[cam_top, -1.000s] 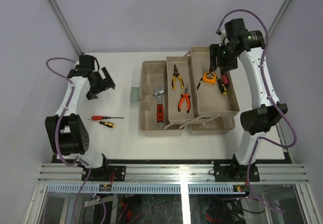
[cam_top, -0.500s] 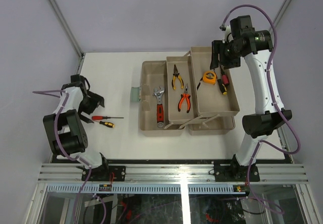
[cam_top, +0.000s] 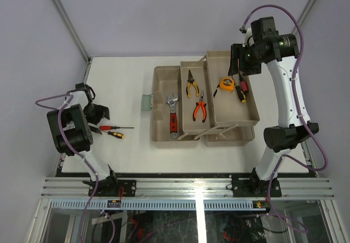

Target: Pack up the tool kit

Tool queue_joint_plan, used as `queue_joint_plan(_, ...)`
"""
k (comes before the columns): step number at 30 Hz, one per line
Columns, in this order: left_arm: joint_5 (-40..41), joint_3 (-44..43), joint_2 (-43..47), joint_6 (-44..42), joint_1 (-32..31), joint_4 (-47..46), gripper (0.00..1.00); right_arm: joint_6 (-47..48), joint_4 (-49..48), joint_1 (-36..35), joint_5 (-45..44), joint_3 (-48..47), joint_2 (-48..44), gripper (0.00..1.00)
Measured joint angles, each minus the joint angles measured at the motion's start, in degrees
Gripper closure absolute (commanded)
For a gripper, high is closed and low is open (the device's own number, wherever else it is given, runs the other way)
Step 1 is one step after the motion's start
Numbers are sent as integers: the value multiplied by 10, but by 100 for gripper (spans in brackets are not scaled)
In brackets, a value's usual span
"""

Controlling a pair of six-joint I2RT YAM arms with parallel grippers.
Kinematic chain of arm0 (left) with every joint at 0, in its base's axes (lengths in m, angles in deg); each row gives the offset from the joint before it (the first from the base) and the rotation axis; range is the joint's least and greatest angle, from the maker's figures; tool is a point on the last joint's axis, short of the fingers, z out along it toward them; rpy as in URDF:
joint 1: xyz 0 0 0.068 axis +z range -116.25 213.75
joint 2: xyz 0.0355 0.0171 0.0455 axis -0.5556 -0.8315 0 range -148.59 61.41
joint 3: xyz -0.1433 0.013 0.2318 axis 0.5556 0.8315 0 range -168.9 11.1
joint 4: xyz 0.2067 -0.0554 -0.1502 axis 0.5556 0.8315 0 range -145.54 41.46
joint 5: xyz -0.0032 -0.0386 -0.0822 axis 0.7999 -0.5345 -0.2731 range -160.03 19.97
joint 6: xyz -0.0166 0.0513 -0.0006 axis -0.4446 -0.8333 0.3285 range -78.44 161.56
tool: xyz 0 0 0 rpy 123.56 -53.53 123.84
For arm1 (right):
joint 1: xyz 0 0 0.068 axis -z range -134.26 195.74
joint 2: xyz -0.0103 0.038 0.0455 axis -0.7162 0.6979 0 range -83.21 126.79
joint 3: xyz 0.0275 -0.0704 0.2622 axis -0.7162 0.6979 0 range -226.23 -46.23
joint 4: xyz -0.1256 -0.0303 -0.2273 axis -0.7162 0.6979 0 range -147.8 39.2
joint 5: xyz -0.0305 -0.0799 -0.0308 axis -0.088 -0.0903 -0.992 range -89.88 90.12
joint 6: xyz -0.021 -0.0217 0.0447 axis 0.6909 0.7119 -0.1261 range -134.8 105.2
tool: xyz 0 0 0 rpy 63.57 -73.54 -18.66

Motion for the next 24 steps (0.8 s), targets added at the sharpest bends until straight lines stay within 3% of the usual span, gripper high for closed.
queue_joint_plan(9, 0, -21, -21, 7, 0, -12, 28, 0, 7, -2, 0, 2, -4, 34)
queue_joint_plan(15, 2, -22, -38, 6, -1, -17, 40, 0, 9, -2, 0, 3, -4, 34)
queue_joint_plan(18, 4, -22, -43, 7, -4, -17, 52, 0, 9, -2, 0, 3, -4, 34)
queue_joint_plan(24, 4, -25, -55, 8, -12, -24, 88, 0, 13, -2, 0, 3, -4, 34)
